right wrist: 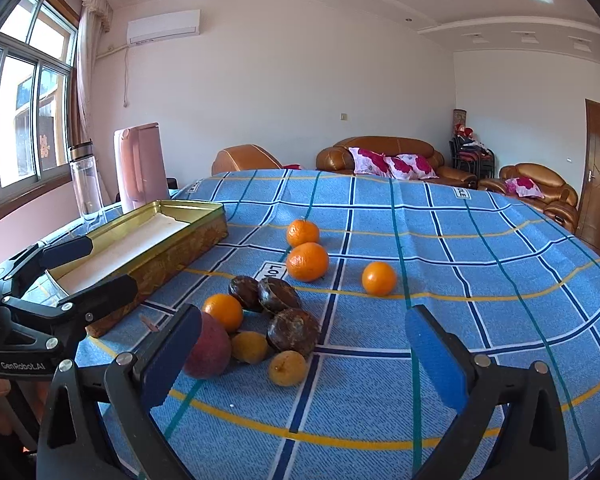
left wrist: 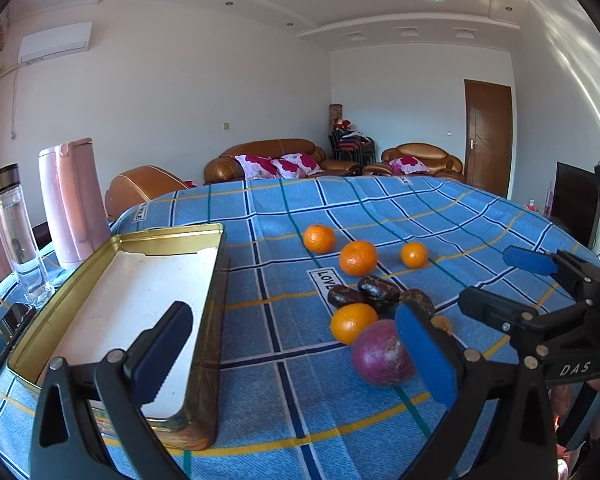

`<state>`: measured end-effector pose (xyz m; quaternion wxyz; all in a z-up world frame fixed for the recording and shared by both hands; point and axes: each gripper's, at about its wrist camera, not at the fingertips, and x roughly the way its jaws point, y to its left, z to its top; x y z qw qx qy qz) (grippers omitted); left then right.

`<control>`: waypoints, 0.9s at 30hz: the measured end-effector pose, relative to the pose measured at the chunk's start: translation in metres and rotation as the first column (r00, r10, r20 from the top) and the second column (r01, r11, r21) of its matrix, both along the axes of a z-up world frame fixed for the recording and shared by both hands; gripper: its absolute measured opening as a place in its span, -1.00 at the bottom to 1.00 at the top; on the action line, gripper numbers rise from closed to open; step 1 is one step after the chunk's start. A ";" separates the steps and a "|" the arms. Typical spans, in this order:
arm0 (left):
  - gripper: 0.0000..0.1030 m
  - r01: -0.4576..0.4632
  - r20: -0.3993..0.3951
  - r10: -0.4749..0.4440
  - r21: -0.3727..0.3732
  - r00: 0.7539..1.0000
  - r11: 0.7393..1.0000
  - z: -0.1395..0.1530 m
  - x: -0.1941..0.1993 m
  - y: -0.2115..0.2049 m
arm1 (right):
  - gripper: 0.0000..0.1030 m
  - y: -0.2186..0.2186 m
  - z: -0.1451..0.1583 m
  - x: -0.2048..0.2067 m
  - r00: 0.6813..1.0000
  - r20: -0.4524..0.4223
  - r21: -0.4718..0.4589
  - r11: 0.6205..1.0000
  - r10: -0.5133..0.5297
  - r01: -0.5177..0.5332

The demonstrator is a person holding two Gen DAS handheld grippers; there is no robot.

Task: Organize fruits

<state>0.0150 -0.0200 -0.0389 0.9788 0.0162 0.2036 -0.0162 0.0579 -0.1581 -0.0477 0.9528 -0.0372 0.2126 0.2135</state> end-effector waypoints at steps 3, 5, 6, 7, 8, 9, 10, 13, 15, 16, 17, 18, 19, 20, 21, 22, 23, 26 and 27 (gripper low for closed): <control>1.00 0.021 -0.013 -0.021 -0.013 1.000 1.000 -0.004 0.002 -0.005 | 0.97 -0.001 -0.007 0.004 1.000 -0.023 -0.017 1.000 0.006 -0.006; 1.00 0.030 -0.013 -0.030 -0.016 0.999 0.999 -0.005 0.003 -0.008 | 0.93 0.001 -0.012 0.006 0.999 -0.036 -0.045 0.999 0.003 -0.005; 1.00 0.037 -0.012 -0.037 -0.017 0.999 0.999 -0.005 0.003 -0.010 | 0.90 0.002 -0.014 0.007 0.999 -0.043 -0.054 0.999 0.007 -0.009; 1.00 0.044 -0.013 -0.044 -0.017 0.999 0.999 -0.006 0.003 -0.011 | 0.82 0.003 -0.017 0.009 0.998 -0.055 -0.060 0.998 0.010 -0.014; 1.00 0.050 -0.015 -0.051 -0.016 0.999 0.999 -0.007 0.003 -0.013 | 0.71 0.003 -0.021 0.011 0.997 -0.073 -0.067 0.998 0.015 -0.020; 1.00 0.056 -0.020 -0.056 -0.015 0.998 0.998 -0.008 0.004 -0.014 | 0.65 0.004 -0.024 0.013 0.996 -0.091 -0.075 0.997 0.018 -0.025; 1.00 0.061 -0.027 -0.062 -0.015 0.998 0.998 -0.009 0.004 -0.016 | 0.49 0.006 -0.027 0.015 0.994 -0.109 -0.086 0.996 0.024 -0.033; 1.00 0.074 -0.039 -0.075 -0.018 0.996 0.997 -0.012 0.005 -0.020 | 0.39 0.012 -0.030 0.017 0.991 -0.131 -0.124 0.991 0.037 -0.053; 1.00 0.077 -0.042 -0.078 -0.020 0.996 0.997 -0.013 0.005 -0.020 | 0.31 0.017 -0.033 0.018 0.988 -0.144 -0.153 0.986 0.050 -0.072; 1.00 0.078 -0.043 -0.079 -0.022 0.996 0.997 -0.013 0.005 -0.020 | 0.22 0.020 -0.035 0.019 0.987 -0.151 -0.167 0.982 0.060 -0.086; 1.00 0.080 -0.045 -0.081 -0.026 0.996 0.996 -0.014 0.005 -0.020 | 0.12 0.022 -0.036 0.019 0.985 -0.158 -0.179 0.979 0.069 -0.097; 1.00 0.082 -0.048 -0.084 -0.031 0.995 0.996 -0.014 0.005 -0.019 | 0.06 0.024 -0.037 0.020 0.983 -0.165 -0.186 0.977 0.075 -0.106; 1.00 0.088 -0.053 -0.090 -0.036 0.995 0.995 -0.015 0.006 -0.020 | -0.06 0.025 -0.038 0.020 0.983 -0.169 -0.185 0.977 0.079 -0.110; 0.99 0.095 -0.059 -0.097 -0.040 0.994 0.995 -0.015 0.007 -0.020 | -0.23 0.024 -0.038 0.021 0.981 -0.173 -0.180 0.977 0.085 -0.116; 0.99 0.101 -0.066 -0.104 -0.040 0.992 0.994 -0.016 0.008 -0.022 | -0.32 0.024 -0.039 0.022 0.979 -0.182 -0.174 0.976 0.097 -0.129; 0.97 0.105 -0.074 -0.107 -0.037 0.991 0.994 -0.017 0.010 -0.023 | -0.43 0.024 -0.040 0.022 0.976 -0.188 -0.168 0.976 0.108 -0.140; 0.92 0.108 -0.083 -0.110 -0.035 0.990 0.994 -0.018 0.011 -0.024 | -0.43 0.023 -0.040 0.021 0.976 -0.187 -0.164 0.976 0.110 -0.142; 0.78 0.132 -0.120 -0.138 -0.055 0.983 0.990 -0.021 0.018 -0.027 | -0.43 0.021 -0.039 0.019 0.976 -0.182 -0.144 0.979 0.117 -0.144; 0.76 0.140 -0.133 -0.147 -0.062 0.980 0.988 -0.023 0.021 -0.028 | -0.43 0.019 -0.039 0.019 0.978 -0.177 -0.136 0.981 0.114 -0.139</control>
